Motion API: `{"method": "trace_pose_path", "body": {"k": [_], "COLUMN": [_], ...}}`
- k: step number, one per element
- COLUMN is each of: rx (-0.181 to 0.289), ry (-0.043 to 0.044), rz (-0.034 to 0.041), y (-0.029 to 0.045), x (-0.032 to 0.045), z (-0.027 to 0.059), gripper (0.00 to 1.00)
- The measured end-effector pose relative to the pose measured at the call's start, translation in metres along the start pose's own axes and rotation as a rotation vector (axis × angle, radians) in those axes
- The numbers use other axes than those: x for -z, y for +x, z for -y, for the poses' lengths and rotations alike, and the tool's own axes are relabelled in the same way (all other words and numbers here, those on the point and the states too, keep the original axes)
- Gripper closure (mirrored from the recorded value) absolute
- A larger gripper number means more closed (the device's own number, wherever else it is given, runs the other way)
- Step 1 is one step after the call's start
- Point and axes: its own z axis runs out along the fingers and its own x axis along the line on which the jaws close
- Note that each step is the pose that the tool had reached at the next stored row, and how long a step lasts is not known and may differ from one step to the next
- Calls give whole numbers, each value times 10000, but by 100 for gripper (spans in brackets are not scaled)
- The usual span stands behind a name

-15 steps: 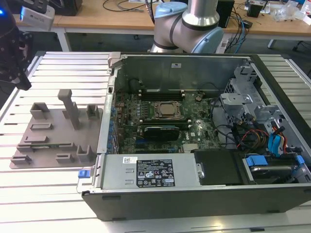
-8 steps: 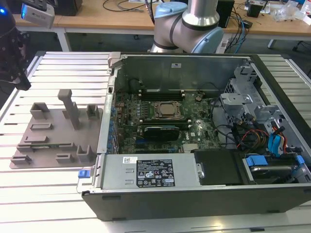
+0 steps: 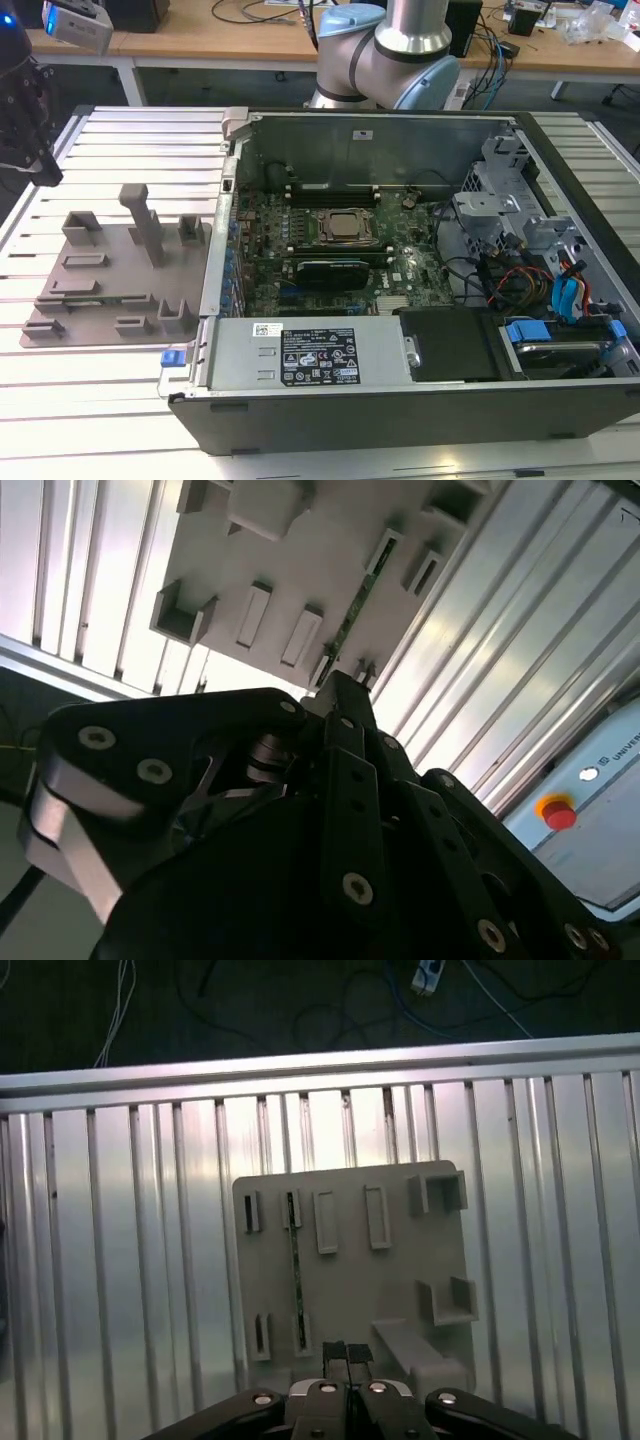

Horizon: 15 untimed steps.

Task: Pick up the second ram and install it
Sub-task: 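Pick up the second ram and move it above second insertion slot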

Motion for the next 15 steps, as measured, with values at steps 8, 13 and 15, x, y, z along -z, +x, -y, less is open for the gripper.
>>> {"method": "trace_pose_path", "body": {"k": [8, 13, 15], "rx": [1236, 1263, 1269], "ry": [-31, -31, -31], "rz": [-57, -57, -58], "y": [0, 0, 0], "x": [0, 0, 0], "z": [0, 0, 0], "gripper": [90, 89, 76]}}
